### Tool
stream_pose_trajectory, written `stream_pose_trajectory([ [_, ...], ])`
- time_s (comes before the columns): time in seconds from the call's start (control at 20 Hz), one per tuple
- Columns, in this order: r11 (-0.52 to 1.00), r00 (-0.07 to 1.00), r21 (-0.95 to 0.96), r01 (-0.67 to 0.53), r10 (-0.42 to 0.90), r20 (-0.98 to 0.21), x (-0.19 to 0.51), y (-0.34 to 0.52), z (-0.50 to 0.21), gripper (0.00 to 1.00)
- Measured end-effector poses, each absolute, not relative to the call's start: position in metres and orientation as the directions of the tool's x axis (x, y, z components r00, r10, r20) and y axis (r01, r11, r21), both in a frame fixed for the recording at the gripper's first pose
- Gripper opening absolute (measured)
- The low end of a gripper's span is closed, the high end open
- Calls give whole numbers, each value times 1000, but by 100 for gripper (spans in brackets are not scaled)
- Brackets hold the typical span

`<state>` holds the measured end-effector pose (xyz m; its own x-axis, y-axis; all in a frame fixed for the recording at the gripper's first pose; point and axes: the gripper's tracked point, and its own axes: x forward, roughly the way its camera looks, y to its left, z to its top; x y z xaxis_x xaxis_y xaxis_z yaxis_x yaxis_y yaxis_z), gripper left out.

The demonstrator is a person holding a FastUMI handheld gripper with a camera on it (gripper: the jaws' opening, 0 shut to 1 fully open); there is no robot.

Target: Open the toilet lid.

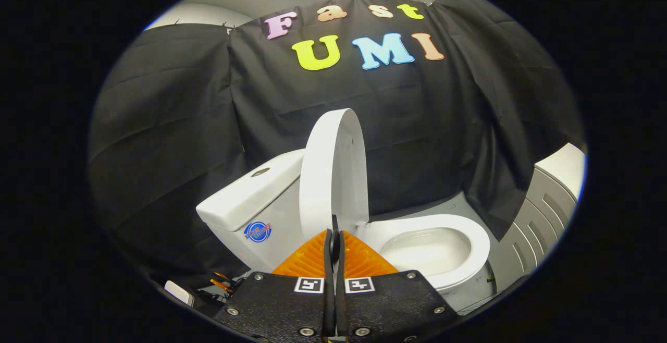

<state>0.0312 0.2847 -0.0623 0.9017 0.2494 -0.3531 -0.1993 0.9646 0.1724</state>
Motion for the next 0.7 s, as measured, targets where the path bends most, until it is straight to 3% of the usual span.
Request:
stream_pose_trajectory([
  [0.7, 948, 888, 152, -281, 317, -332, 35, 331, -62, 1],
])
